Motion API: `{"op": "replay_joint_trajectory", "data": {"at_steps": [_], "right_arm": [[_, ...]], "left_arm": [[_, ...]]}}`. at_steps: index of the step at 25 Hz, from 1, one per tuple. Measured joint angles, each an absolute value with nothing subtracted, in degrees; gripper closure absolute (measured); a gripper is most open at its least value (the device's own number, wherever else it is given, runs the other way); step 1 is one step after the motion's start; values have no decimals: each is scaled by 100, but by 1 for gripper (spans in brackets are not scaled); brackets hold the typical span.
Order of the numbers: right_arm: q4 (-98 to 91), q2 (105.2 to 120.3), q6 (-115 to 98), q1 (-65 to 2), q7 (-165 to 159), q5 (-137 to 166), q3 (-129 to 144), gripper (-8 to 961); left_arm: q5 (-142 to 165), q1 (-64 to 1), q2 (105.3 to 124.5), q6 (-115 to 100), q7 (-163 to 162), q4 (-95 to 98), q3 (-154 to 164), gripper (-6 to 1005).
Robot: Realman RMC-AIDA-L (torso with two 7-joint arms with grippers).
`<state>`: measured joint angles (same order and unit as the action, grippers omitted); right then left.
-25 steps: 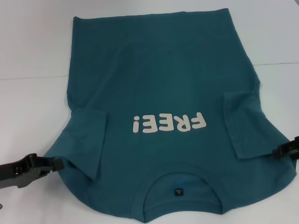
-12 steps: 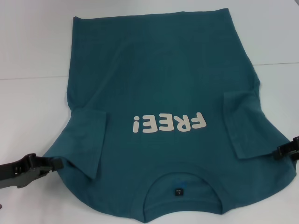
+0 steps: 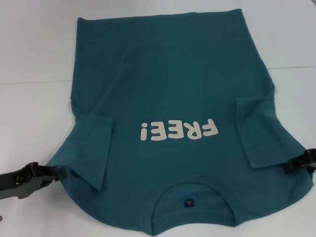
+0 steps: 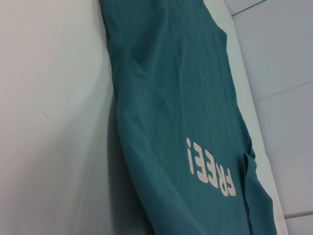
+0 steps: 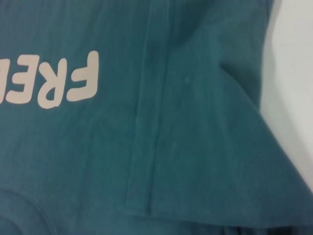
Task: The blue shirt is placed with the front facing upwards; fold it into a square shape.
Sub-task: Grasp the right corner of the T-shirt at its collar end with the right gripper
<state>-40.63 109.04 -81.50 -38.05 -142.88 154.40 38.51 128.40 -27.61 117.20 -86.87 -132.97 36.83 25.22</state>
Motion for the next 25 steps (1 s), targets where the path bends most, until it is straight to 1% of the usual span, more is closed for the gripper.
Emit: {"op": "replay_joint_trajectory", "data": {"at_steps": [11, 20, 25], "right_arm": [[-3987, 10938, -8178, -3917, -14269, 15387, 3846, 270], [-3987, 10937, -8194, -3929, -14288, 15434, 3908, 276], [-3995, 10935, -8200, -3929, -14305, 15494, 3971, 420]], "left_arm": [[12841, -2760, 11725, -8652, -13296, 3682, 2521, 999], [12831, -2760, 11724, -8648, -13298, 3683, 2513, 998], [12829, -2758, 11724, -8648, -13310, 3683, 2513, 998]]}}
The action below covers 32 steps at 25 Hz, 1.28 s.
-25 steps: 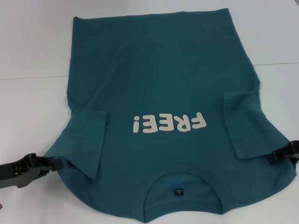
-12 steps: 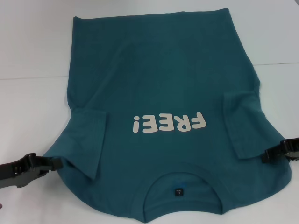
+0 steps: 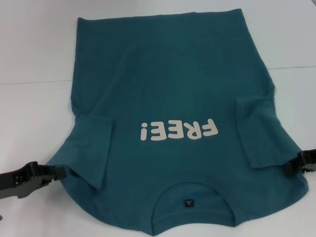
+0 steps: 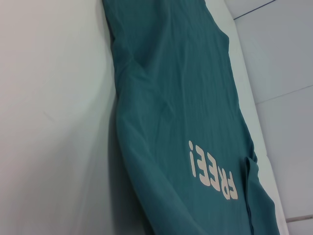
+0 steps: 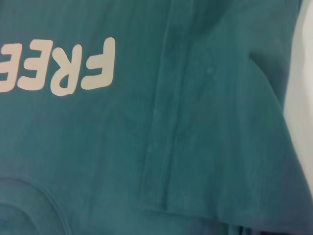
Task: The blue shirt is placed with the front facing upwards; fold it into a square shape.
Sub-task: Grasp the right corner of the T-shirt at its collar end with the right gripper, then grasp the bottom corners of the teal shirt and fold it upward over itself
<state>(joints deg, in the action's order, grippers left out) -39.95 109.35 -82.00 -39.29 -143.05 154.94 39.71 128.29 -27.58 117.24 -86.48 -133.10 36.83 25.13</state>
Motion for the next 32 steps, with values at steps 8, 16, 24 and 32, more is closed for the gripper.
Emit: {"op": "replay_joint_trajectory", "data": {"at_steps": [8, 16, 24, 32], "right_arm": [[-4059, 10904, -8219, -3926, -14371, 15506, 3973, 747], [-4256, 10806, -8602, -3876, -14287, 15504, 3973, 928], [-4750, 10709, -9366, -3782, -14275, 15621, 3984, 928], [-4813, 10753, -9940, -3695, -14073, 15864, 3990, 929]], "left_arm": [[12801, -2740, 11724, -8649, -13323, 3683, 2505, 998], [12967, -2733, 11687, -8905, -13323, 3772, 2571, 998], [13770, -2697, 11678, -9482, -13490, 4222, 2646, 999], [14107, -2422, 11793, -10233, -13482, 4659, 2657, 999]]}}
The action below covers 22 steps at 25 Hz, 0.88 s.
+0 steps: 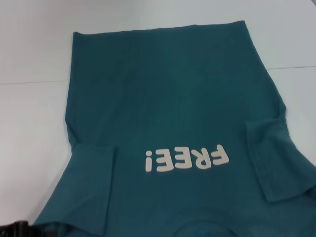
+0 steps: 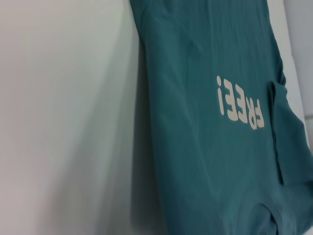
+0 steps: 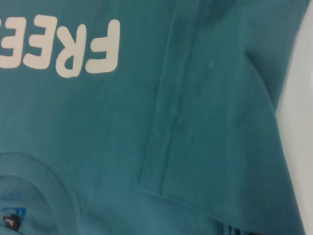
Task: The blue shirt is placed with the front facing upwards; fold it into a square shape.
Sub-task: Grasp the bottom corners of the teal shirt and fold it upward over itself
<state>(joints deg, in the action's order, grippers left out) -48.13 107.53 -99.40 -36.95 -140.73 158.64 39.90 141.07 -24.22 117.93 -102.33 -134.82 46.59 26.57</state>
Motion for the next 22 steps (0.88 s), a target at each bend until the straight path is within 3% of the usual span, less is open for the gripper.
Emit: {"op": "replay_joint_trajectory", "data": {"at_steps": [9, 17, 22], "right_arm": [[-5190, 10849, -10340, -3433, -14024, 15841, 3942, 929], [-5201, 11041, -10493, -3383, -13891, 15813, 3910, 928], [-5204, 10959, -10417, -3445, -13859, 15507, 3786, 928]], "left_arm": [[14242, -2044, 11883, -10591, -13489, 5063, 2710, 999], [14247, -2149, 11852, -10554, -13557, 5065, 2702, 999], [14186, -2383, 11756, -10565, -13589, 5015, 2593, 999]]}}
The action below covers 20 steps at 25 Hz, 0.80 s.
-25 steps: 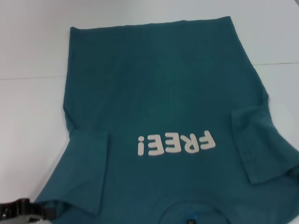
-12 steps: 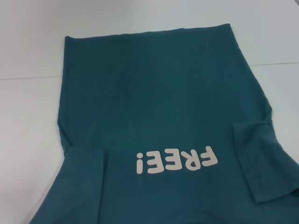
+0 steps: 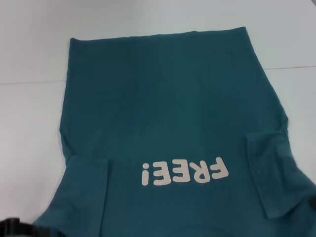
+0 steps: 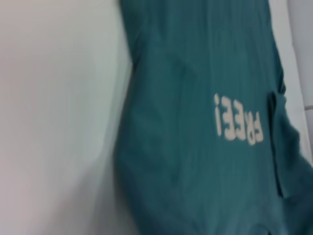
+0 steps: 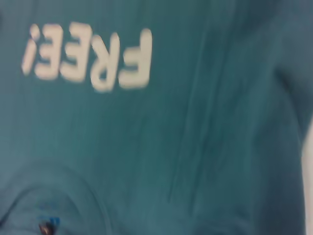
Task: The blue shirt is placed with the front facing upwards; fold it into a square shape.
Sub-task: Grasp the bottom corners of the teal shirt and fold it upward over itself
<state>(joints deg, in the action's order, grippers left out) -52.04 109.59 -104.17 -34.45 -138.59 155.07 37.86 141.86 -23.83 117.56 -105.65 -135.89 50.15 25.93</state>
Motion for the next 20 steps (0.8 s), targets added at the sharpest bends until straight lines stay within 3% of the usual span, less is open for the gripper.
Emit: {"op": "replay_joint_trajectory", "data": {"at_steps": [2, 6, 20], "right_arm": [[-5200, 10872, -10171, -3547, -13955, 15264, 3650, 927], [-5167, 10873, -9795, -3677, -14072, 15024, 3521, 927], [-5133, 11249, -7871, -4009, -14967, 14913, 3557, 928]], "left_arm": [[14180, -2566, 11691, -10486, -13676, 4914, 2584, 999], [14206, -2977, 11578, -10088, -13902, 4598, 2623, 999], [14232, -4072, 11325, -8526, -14568, 3954, 2863, 998]]}}
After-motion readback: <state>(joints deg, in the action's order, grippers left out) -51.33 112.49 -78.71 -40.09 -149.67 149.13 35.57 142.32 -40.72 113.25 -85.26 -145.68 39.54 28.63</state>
